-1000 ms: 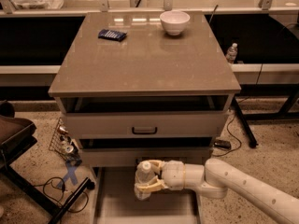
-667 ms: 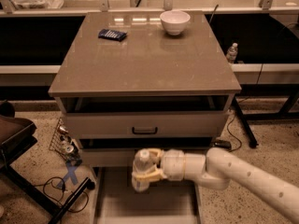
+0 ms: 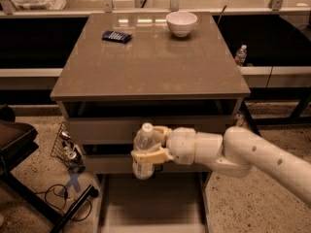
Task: Pick blue plastic bottle from top drawer and place on counter
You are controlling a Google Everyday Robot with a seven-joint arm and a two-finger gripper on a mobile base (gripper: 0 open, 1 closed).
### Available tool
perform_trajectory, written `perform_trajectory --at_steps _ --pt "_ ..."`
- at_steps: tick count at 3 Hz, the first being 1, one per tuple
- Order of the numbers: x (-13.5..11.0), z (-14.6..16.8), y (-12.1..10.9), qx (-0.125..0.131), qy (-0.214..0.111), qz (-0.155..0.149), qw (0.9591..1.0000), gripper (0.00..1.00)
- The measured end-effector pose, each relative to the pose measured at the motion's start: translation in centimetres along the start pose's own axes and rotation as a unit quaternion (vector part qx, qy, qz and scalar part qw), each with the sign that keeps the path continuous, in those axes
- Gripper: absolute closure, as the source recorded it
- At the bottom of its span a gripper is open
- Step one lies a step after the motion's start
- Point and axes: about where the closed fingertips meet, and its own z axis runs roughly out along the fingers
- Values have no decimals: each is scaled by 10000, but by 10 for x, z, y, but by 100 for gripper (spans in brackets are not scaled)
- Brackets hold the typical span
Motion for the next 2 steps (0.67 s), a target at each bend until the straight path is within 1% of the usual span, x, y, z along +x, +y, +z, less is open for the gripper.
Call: perform_trajectory --at_steps 1,2 --pt "-73 4 -11 224 148 -211 9994 100" --pt "-158 6 -31 577 292 -528 9965 100"
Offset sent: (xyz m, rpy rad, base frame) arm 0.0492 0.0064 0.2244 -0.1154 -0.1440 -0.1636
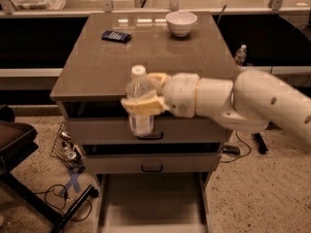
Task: Pick blue plastic bottle from top drawer and place on counter
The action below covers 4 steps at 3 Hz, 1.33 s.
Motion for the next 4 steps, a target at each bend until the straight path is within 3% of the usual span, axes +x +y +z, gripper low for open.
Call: perform_trajectory --at_steps 1,2,3,4 --pt "-42 3 -26 311 69 -163 9994 100" --pt "-83 14 -75 673 151 -500 9964 100" --pt "-90 25 -114 830 142 -615 9946 100" --pt "-69 38 -159 881 188 -478 9948 100"
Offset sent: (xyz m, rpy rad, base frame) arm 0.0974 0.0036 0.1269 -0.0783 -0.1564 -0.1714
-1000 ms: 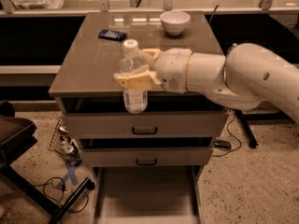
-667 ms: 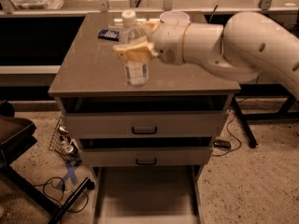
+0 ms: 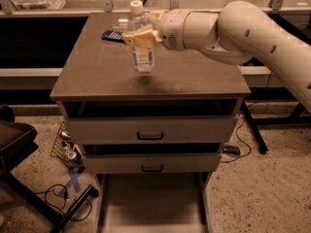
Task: Pick blue plastic bottle from top drawer and place on counter
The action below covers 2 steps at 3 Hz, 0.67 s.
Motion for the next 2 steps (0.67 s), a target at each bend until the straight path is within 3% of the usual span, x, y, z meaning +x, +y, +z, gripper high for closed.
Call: perform_trajectory --at_steps 1,2 --pt "37 23 -32 -11 158 270 9995 100" --pt "62 37 -49 -27 262 470 9985 100"
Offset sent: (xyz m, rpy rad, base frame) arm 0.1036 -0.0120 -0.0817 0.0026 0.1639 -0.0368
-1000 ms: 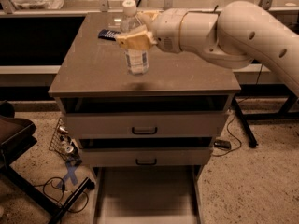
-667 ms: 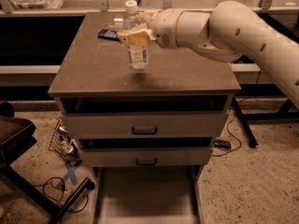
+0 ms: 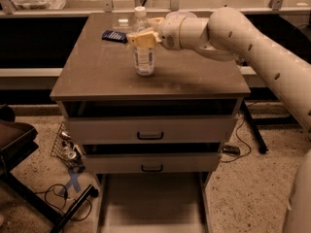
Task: Pick blue plastic bottle from top drawer and place on counter
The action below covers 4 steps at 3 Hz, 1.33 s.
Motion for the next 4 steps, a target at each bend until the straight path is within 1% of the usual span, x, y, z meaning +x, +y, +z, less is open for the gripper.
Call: perform_trajectory --at_steps 1,2,3,4 --pt "-3 1 -3 -3 13 25 10000 99" --pt "-3 1 -3 -3 13 25 10000 77" --pt "-4 3 -2 -23 10 26 10000 46" --pt "-4 3 -2 -23 10 26 10000 23"
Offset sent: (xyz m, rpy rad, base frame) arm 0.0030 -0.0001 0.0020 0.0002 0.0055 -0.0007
